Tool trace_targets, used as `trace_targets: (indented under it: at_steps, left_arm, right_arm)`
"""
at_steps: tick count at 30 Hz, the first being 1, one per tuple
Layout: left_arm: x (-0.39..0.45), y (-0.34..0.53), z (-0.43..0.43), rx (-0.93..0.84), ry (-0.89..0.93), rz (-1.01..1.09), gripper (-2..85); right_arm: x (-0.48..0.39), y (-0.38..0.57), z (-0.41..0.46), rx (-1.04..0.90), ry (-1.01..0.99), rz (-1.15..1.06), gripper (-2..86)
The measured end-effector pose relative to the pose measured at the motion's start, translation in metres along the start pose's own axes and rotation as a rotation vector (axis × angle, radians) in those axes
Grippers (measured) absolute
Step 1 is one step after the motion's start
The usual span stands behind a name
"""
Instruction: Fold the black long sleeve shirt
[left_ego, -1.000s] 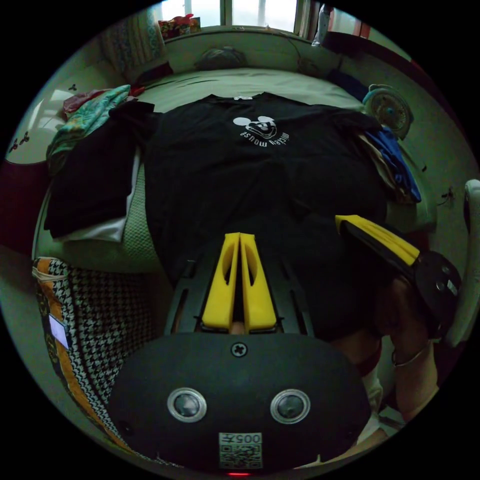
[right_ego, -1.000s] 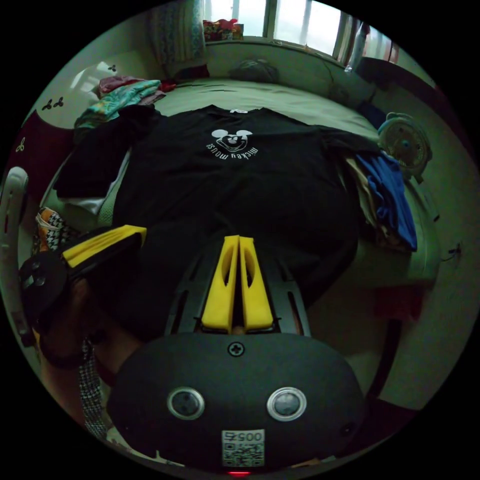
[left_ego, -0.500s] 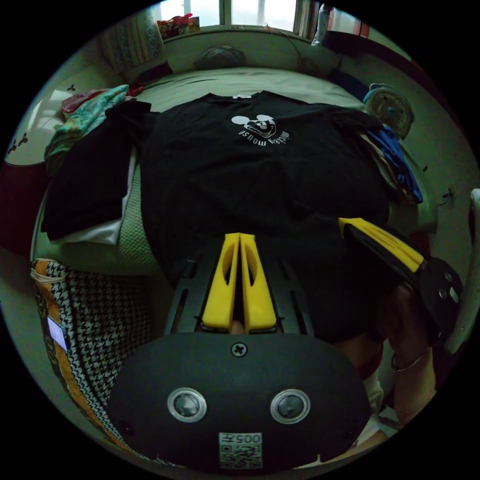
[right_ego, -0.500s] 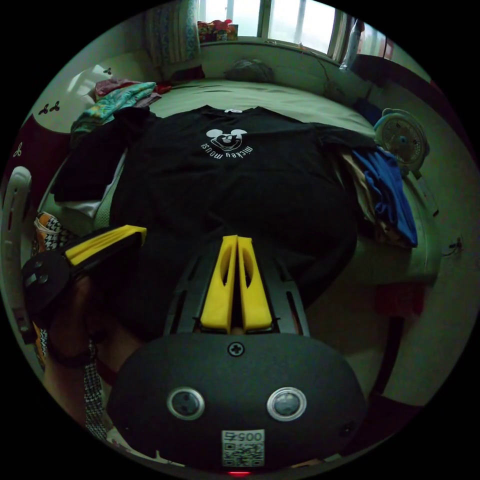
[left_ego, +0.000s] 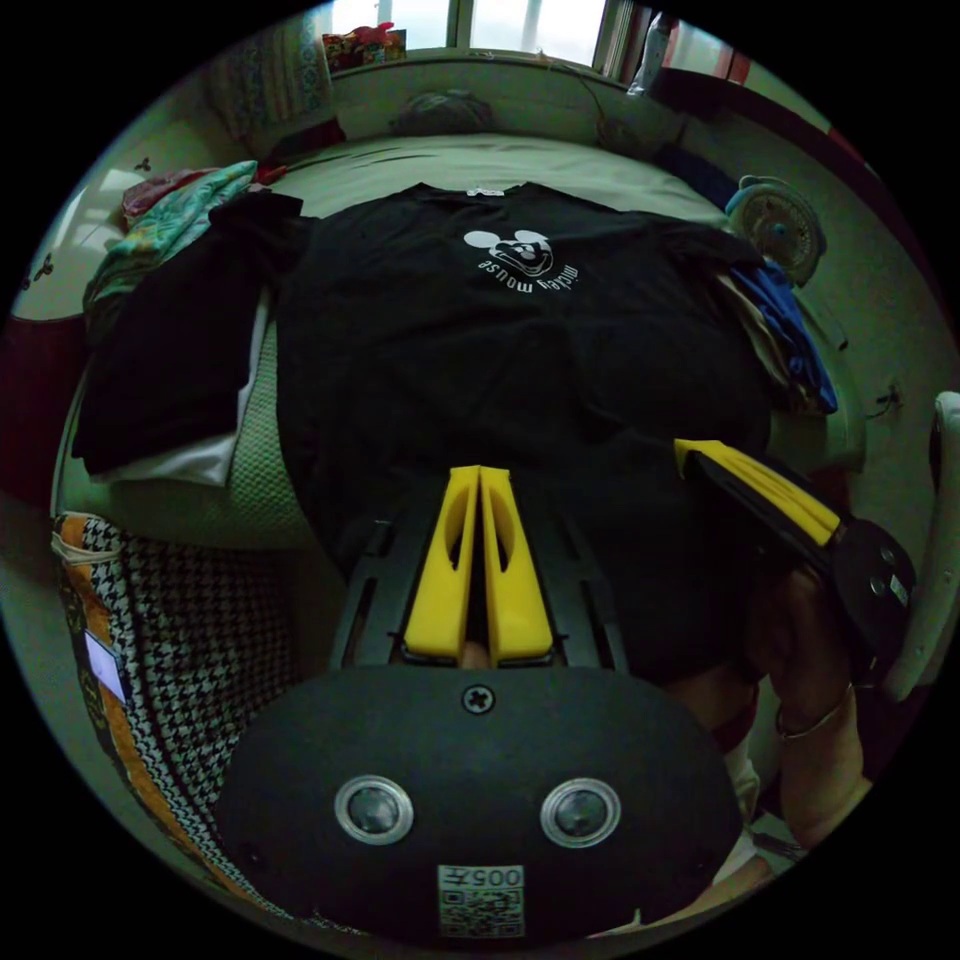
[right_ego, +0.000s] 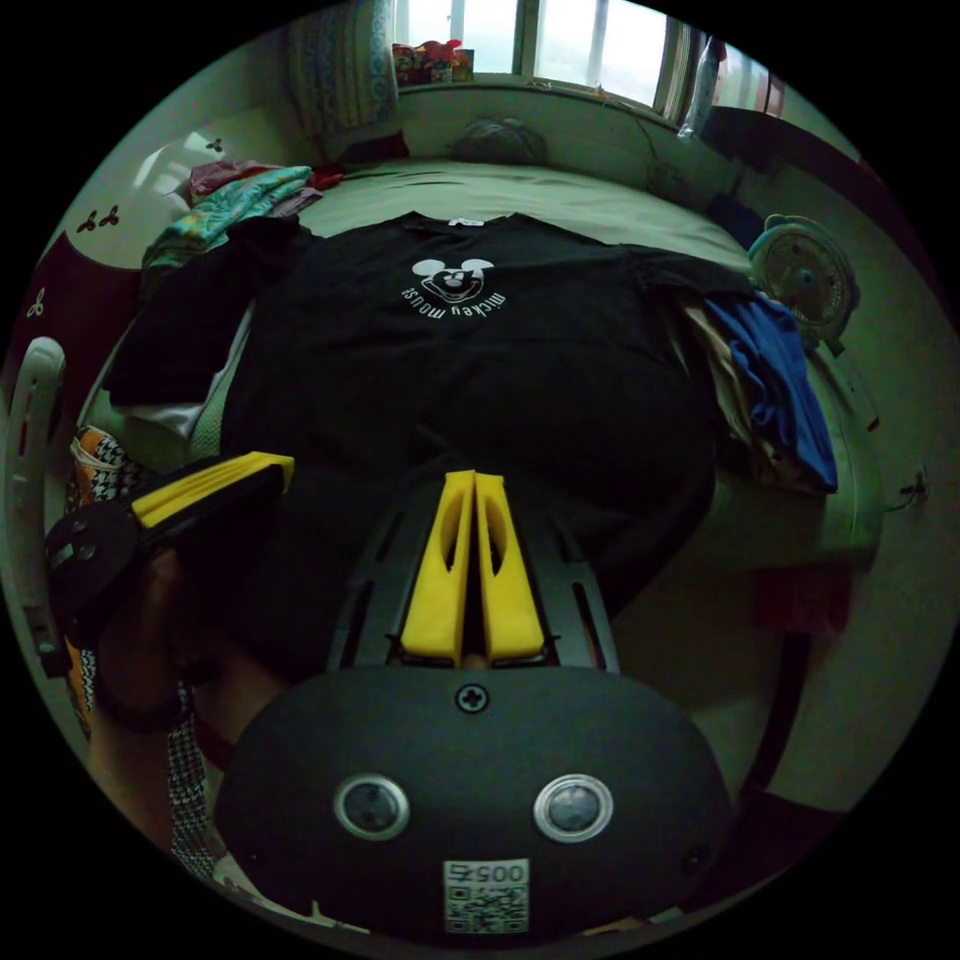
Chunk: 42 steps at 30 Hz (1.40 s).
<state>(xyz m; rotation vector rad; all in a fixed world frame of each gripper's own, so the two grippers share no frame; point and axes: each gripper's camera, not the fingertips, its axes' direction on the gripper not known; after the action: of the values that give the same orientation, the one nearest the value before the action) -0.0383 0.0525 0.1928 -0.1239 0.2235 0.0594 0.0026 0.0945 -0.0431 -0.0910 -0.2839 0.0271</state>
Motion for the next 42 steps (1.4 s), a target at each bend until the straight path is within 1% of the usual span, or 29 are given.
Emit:
trace_targets:
  at_steps: [33, 42]
  left_arm:
    - [0.043, 0.024, 0.006, -0.006, 0.001, -0.001, -0.7]
    - [0.05, 0.028, 0.006, -0.005, -0.022, 0.008, -0.7]
  right_arm:
    - [-0.013, 0.033, -0.006, -0.002, -0.004, 0.007, -1.2]
    - [-0.011, 0.038, -0.008, 0.0, -0.002, 0.008, -1.2]
